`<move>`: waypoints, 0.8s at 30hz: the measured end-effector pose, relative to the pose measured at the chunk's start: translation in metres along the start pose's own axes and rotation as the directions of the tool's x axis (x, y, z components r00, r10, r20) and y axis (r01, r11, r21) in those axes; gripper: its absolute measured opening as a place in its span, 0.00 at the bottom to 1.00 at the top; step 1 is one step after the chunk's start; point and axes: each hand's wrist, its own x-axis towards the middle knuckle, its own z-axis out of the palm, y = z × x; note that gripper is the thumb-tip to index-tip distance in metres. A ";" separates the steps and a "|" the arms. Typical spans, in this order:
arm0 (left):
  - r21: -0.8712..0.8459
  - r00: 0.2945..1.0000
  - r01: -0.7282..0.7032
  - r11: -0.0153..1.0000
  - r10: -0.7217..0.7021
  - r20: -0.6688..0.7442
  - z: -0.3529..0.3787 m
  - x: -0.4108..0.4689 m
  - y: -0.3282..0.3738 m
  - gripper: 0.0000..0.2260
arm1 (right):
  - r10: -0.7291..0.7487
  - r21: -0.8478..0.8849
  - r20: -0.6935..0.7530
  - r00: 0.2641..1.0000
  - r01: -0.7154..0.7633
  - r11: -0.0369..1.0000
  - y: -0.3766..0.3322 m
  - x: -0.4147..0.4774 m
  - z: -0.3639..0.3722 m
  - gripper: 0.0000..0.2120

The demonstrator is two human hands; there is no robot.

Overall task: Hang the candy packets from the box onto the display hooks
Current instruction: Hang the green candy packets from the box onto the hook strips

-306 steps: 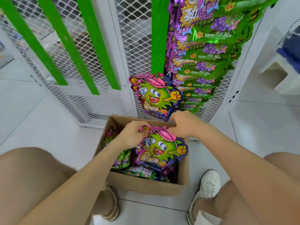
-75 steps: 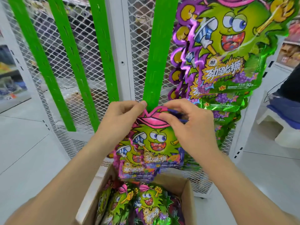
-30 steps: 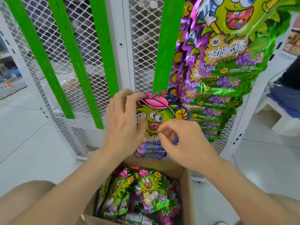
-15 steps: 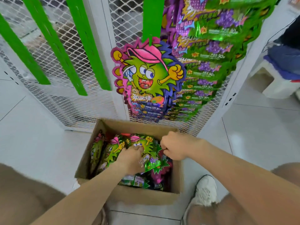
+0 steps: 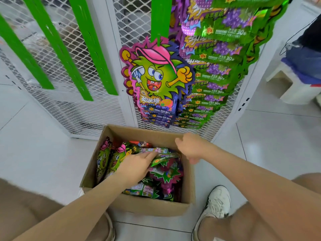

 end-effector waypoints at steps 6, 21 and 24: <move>-0.014 0.919 -0.261 0.965 0.244 -0.310 -0.061 -0.023 0.011 0.45 | 0.037 0.850 0.255 0.966 -0.241 0.469 0.009 -0.008 0.001 0.18; -0.742 0.848 0.058 0.668 -0.424 -0.317 -0.169 -0.011 0.019 0.09 | -0.321 0.528 -0.325 0.889 0.453 0.718 -0.025 -0.097 -0.032 0.16; -0.828 0.868 -0.050 0.558 -0.386 -0.312 -0.209 -0.005 0.021 0.09 | -0.429 0.256 -0.481 0.764 0.591 0.765 -0.031 -0.119 -0.051 0.12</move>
